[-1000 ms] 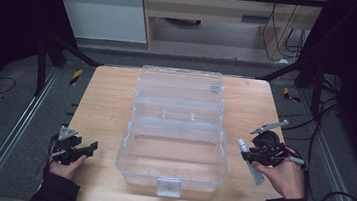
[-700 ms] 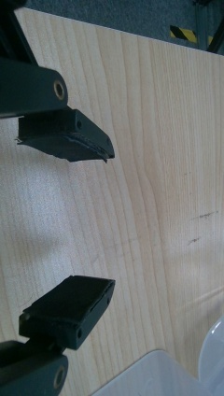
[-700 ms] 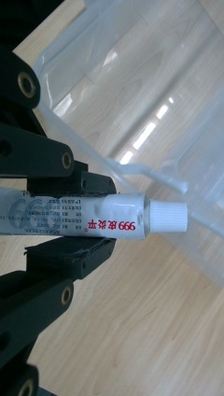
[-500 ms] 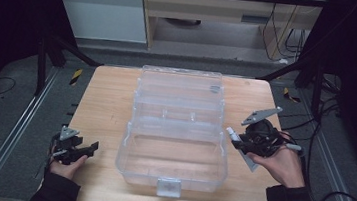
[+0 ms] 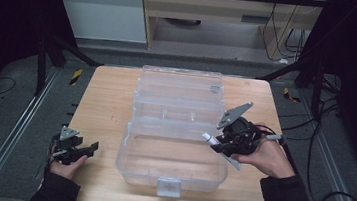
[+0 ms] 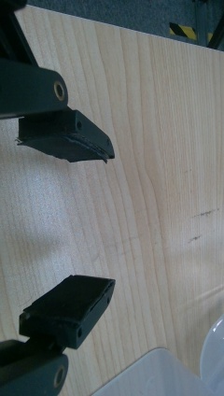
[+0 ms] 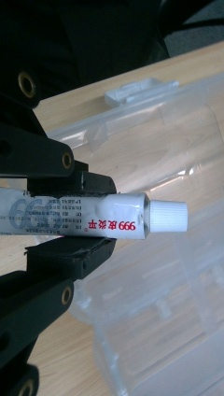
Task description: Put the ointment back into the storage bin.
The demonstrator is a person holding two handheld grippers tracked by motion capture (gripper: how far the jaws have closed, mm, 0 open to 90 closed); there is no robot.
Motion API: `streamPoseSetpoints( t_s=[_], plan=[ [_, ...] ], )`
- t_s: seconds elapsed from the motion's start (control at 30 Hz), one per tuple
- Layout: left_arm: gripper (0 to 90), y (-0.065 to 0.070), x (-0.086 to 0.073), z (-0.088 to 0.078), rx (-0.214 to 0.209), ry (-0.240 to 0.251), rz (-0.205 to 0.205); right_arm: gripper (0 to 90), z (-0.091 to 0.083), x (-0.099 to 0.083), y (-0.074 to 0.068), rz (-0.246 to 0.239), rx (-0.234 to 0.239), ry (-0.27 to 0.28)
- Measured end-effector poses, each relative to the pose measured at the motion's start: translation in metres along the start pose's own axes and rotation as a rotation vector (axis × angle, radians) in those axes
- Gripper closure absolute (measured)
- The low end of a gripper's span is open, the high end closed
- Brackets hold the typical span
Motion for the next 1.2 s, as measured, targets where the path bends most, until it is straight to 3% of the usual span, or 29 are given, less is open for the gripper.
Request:
streamPoseSetpoints(
  t_s=[0.3,0.47,0.5,0.93,1.2],
  plan=[
    [31.1,0.000,0.000,0.000,-0.001,0.002,-0.001,69.7,0.025,0.015,-0.015,-0.114,0.040,-0.065],
    [31.1,0.000,0.000,0.000,-0.001,0.002,-0.001,69.7,0.039,0.016,-0.017,-0.146,0.058,-0.100],
    [31.1,-0.001,0.000,0.000,-0.001,0.002,-0.001,69.7,0.046,0.015,-0.018,-0.157,0.064,-0.129],
    [31.2,-0.001,0.000,0.000,-0.001,0.002,0.000,69.7,0.086,0.004,-0.025,-0.271,0.117,-0.234],
    [31.1,-0.001,0.000,0.000,-0.002,0.003,-0.001,69.7,0.105,-0.005,-0.026,-0.300,0.125,-0.282]
  ],
)
Point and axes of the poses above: each handheld gripper's, and its own axes: z roughly forward along the jaws, x roughly out of its top, y roughly to its right, the point moved 10 cm from there along z, roughly forward along the jaws, and after that the axes turned 9 degrees about z, right-handed, at the moved point
